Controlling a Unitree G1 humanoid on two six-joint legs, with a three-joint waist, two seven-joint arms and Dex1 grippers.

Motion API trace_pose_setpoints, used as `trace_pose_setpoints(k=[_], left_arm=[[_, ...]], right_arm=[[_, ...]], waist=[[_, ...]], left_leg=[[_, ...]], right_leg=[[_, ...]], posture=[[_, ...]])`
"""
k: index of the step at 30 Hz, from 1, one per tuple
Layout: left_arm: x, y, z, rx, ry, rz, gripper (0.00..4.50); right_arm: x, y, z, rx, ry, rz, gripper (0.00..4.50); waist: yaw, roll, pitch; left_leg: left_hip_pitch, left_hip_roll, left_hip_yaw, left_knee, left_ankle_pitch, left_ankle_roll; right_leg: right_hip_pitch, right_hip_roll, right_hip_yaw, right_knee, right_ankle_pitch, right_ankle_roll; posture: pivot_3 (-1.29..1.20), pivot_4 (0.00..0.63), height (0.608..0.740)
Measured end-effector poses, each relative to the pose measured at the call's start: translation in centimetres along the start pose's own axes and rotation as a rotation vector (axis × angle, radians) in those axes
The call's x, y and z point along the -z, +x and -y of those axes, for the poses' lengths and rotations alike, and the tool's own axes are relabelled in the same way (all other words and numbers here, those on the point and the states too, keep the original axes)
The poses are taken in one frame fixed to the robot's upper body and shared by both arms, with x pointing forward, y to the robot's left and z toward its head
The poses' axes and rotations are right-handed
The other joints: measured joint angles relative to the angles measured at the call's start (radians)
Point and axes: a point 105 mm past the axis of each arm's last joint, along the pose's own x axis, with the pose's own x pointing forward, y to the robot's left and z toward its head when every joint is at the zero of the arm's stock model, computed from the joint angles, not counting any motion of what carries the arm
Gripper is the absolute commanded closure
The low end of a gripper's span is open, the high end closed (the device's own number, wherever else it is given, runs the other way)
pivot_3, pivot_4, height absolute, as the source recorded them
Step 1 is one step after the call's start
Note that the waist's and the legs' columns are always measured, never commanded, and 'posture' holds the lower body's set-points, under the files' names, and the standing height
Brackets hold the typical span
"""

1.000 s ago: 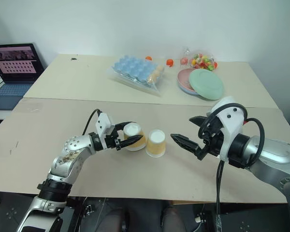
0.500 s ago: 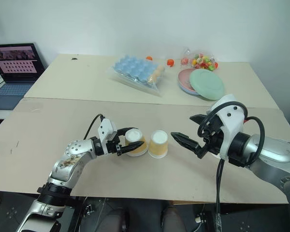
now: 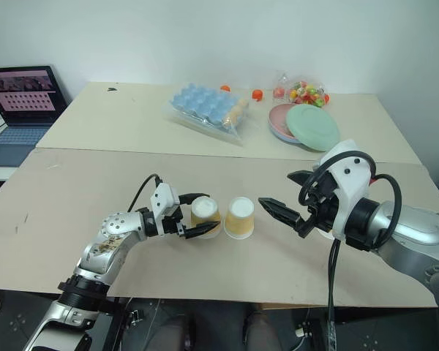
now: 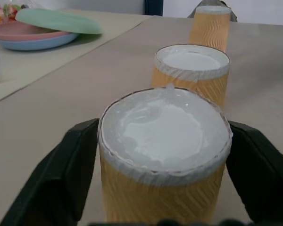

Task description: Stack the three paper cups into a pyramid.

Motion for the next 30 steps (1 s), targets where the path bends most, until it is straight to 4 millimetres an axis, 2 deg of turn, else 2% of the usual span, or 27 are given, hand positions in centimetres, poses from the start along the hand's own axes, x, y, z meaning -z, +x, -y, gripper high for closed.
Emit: trace_pose_setpoints(k=[8, 12, 16, 25, 27, 28, 30], left_arm=[[-1.8, 0.6, -0.9, -0.024, -0.013, 0.052, 0.05], [-4.3, 1.2, -1.0, -0.028, -0.036, 0.112, 0.05], [-7.8, 1.5, -1.0, -0.013, -0.033, 0.186, 0.05], [-12.9, 0.9, -2.3, -0.066, -0.007, 0.271, 0.05], [-13.2, 0.2, -2.6, -0.005, -0.054, 0.188, 0.05], [-13.9, -1.3, -3.5, 0.003, -0.047, 0.123, 0.05], [-17.2, -4.2, -4.4, 0.038, -0.014, 0.108, 0.05]], right_arm=[[0.1, 0.0, 0.1, 0.001, 0.003, -0.003, 0.00], [0.0, 0.1, 0.2, -0.004, 0.002, -0.003, 0.00], [0.0, 0.2, 0.3, -0.004, -0.001, -0.005, 0.00], [0.2, 0.3, 0.4, -0.015, 0.000, -0.013, 0.00], [0.5, -0.4, 0.7, -0.015, -0.004, -0.036, 0.00], [0.6, -1.0, 1.1, -0.005, -0.010, -0.057, 0.00], [0.6, -2.0, 1.9, 0.019, -0.006, -0.063, 0.00]], waist=[[-0.002, 0.000, 0.000], [-0.001, 0.000, 0.000], [-0.001, 0.000, 0.000], [-0.002, 0.000, 0.000], [-0.003, -0.001, 0.002], [-0.004, -0.001, 0.003], [-0.012, -0.001, 0.003]], left_leg=[[0.000, 0.000, 0.000, 0.000, 0.000, 0.000], [0.000, 0.000, 0.000, 0.000, 0.000, 0.000], [0.000, 0.000, 0.000, 0.000, 0.000, 0.000], [0.000, -0.001, 0.000, 0.000, 0.000, 0.000], [-0.002, 0.000, -0.001, 0.001, 0.000, 0.000], [-0.003, 0.000, -0.002, 0.001, 0.000, 0.000], [0.000, 0.000, -0.001, 0.000, 0.000, 0.001]], right_leg=[[0.000, 0.000, 0.000, 0.000, 0.000, -0.001], [0.000, 0.000, 0.000, 0.000, 0.000, 0.000], [0.000, 0.000, 0.000, 0.000, 0.000, 0.000], [0.000, 0.000, 0.000, 0.000, -0.001, 0.002], [-0.002, 0.001, 0.000, 0.002, -0.001, 0.002], [-0.003, 0.002, 0.000, 0.002, -0.001, 0.002], [-0.001, 0.002, 0.001, 0.001, -0.002, 0.003]], posture=[[0.00, 0.150, 0.736], [0.00, 0.150, 0.736], [0.00, 0.150, 0.736], [0.00, 0.150, 0.736], [0.00, 0.150, 0.736], [0.00, 0.150, 0.736], [0.00, 0.150, 0.736]])
